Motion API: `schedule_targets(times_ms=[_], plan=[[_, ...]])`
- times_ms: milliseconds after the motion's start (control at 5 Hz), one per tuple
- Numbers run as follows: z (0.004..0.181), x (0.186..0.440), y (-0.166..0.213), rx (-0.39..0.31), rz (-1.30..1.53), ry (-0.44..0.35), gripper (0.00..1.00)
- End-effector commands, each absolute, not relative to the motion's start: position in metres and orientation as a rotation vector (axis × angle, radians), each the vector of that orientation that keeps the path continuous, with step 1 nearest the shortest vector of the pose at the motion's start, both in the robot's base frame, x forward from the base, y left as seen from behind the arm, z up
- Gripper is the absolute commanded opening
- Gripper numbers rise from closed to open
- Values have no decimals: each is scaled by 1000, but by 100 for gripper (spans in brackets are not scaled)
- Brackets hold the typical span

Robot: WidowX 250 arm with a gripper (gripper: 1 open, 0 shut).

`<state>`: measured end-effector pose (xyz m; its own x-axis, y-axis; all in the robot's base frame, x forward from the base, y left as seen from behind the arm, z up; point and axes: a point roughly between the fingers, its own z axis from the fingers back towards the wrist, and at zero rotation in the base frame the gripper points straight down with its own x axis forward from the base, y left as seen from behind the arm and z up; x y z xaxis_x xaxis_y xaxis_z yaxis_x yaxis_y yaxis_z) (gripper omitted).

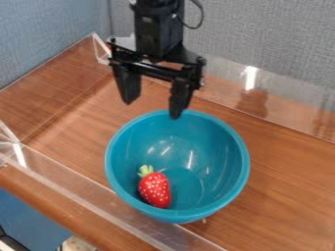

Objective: Put the strawberry in the blue bowl

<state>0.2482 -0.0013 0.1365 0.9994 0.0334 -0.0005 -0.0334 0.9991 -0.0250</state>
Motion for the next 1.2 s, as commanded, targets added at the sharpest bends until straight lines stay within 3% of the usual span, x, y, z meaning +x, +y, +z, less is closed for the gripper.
schedule_targets(times_ms=[0, 600, 1000], plan=[[161, 247, 11, -24, 16, -60, 100], [159, 240, -11, -38, 102, -49, 100], [162, 245, -7, -37, -8, -40, 100]])
